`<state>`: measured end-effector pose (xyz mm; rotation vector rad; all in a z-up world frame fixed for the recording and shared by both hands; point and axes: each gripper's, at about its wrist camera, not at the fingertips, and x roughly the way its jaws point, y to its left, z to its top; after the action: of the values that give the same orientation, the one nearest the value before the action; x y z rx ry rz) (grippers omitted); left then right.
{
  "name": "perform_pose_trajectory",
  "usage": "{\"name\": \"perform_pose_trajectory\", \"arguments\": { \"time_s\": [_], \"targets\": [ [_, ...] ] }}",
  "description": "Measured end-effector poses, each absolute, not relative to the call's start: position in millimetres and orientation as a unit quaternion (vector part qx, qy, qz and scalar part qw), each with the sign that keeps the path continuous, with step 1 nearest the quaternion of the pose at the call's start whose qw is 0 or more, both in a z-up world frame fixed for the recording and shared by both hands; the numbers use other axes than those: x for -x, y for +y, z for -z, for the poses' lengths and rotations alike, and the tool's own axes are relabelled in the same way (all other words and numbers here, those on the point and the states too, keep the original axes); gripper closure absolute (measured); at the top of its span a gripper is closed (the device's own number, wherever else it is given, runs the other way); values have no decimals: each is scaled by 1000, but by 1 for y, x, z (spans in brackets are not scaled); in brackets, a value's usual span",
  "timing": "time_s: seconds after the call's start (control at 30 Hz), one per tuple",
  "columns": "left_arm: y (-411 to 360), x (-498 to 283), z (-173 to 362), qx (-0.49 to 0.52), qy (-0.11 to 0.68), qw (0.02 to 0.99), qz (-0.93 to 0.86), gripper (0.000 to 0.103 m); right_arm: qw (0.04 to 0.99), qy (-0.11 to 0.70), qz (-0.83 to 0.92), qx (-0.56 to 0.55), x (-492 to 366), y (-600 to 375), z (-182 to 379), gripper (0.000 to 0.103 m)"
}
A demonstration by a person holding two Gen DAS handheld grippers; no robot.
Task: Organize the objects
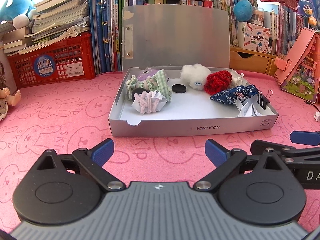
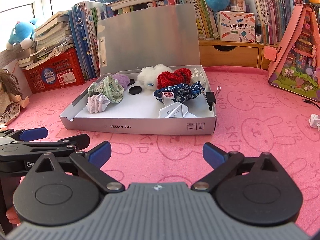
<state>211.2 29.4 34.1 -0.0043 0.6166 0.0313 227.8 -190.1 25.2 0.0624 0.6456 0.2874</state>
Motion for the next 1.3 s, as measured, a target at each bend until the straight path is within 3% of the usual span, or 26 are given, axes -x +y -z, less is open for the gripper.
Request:
{"name": "perform_pose_trajectory", "arguments": {
  "time_s": [0.53,1.3],
  "targets": [
    [28,-163,-5,12,347,938,-14,4,933,333,-135,-15,-181,-191,-5,0],
    [29,-155,-1,6,335,942,-25,0,941,317,-114,-23,-166,-192,9,0]
  ]
}}
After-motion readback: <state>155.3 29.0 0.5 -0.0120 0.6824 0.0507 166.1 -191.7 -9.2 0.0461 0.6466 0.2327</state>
